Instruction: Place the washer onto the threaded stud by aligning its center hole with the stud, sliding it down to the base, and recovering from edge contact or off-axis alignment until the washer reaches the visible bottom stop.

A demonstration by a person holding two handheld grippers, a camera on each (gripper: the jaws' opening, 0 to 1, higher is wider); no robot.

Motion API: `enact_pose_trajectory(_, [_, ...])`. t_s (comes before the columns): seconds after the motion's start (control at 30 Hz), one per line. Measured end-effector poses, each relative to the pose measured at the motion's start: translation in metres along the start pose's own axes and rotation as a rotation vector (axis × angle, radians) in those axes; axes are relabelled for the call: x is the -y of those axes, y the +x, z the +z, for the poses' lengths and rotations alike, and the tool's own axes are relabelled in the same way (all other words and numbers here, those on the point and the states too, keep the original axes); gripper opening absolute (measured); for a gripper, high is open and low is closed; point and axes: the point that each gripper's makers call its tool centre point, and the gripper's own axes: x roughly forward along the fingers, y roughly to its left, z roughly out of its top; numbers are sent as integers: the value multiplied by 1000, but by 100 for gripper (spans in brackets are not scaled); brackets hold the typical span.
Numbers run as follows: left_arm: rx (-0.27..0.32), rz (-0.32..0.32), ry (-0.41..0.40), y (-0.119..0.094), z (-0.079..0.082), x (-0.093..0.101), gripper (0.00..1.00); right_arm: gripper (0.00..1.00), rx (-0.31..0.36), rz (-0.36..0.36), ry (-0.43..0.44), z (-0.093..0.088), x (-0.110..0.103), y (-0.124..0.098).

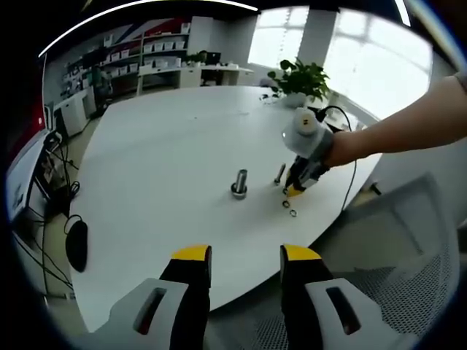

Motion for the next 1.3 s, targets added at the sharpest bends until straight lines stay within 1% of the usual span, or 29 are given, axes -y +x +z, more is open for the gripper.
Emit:
enact_pose_trajectory(0.07, [0, 0, -1, 0, 0, 0, 36, 15, -11, -5, -37, 0, -1, 0])
enact_pose_trajectory(0.2, [-3, 3, -3, 0, -1, -1, 35, 15, -25, -11, -59, 1, -1, 0])
enact_pose_trajectory(0.37, [-5, 5, -1, 0, -1, -1, 35, 15, -29, -13, -55, 1, -1, -1])
enact_pose_trajectory(0.53, [-8, 7, -3, 0, -2, -1, 35, 14, -22, -40, -106, 1, -2, 0])
enact_pose_trajectory(0.67, [-10, 7, -3, 0, -2, -1, 35, 14, -5, -27, -75, 1, -1, -2])
enact_pose_trajectory(0.87, [-11, 11, 0, 0, -2, -2, 35, 13, 4, -20, -58, 0, -1, -2])
enact_pose_trajectory(1.1, [-9, 9, -2, 0, -2, -2, 34, 13, -20, -12, -28, -13, 3, -4])
enact_pose_trajectory(1.2, [-9, 10, 0, 0, -2, -2, 34, 13, -8, -6, 2, -15, 5, -10])
enact_pose_trajectory(1.3, [-7, 7, -4, 0, -2, -2, 34, 13, -1, -12, -2, -15, 8, -14])
